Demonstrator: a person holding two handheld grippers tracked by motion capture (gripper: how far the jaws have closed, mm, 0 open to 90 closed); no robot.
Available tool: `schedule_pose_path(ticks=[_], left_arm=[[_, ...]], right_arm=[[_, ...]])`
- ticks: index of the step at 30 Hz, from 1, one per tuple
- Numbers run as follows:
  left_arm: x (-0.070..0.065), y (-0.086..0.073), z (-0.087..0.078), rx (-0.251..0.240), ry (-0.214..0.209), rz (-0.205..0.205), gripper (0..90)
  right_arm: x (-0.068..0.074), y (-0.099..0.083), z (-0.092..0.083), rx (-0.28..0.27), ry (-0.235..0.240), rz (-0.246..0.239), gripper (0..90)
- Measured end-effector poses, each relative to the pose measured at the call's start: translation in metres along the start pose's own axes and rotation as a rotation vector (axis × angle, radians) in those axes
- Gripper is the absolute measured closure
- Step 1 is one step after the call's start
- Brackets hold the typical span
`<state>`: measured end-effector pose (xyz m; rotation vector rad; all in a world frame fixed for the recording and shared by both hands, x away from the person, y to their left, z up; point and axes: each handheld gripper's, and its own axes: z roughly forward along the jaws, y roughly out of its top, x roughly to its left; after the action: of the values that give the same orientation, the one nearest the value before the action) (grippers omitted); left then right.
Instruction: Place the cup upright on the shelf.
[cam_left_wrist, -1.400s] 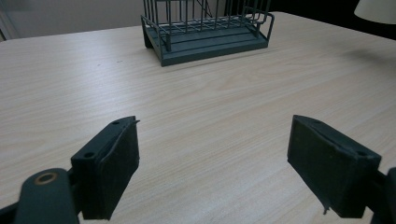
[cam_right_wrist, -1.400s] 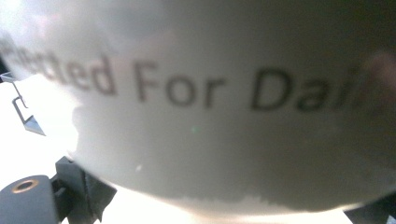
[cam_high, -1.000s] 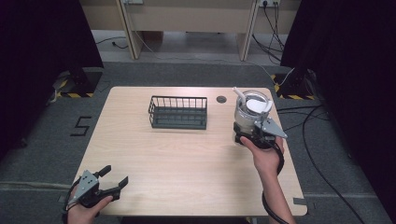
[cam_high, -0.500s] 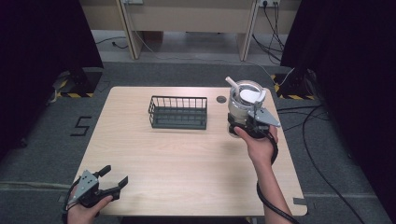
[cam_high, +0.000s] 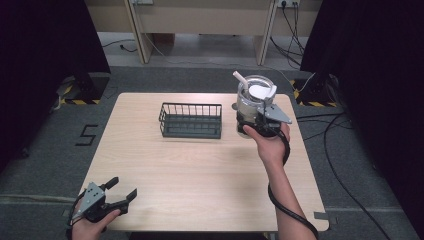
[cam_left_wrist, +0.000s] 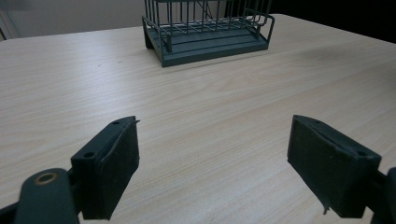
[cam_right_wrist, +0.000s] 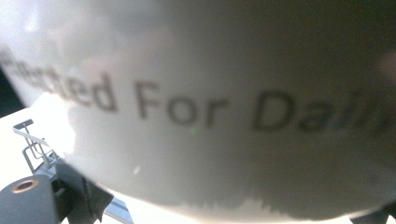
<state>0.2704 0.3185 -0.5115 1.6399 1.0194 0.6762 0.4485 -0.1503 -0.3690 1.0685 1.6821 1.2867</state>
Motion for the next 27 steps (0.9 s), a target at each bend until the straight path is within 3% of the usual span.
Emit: schedule_pose_path(ticks=[27], left_arm=[[0.002,-0.003,-0.009,-0.005,0.027,-0.017,16.1]], right_arm=[[0.020,0.029,0.038,-0.013,0.047,-0.009,9.8]])
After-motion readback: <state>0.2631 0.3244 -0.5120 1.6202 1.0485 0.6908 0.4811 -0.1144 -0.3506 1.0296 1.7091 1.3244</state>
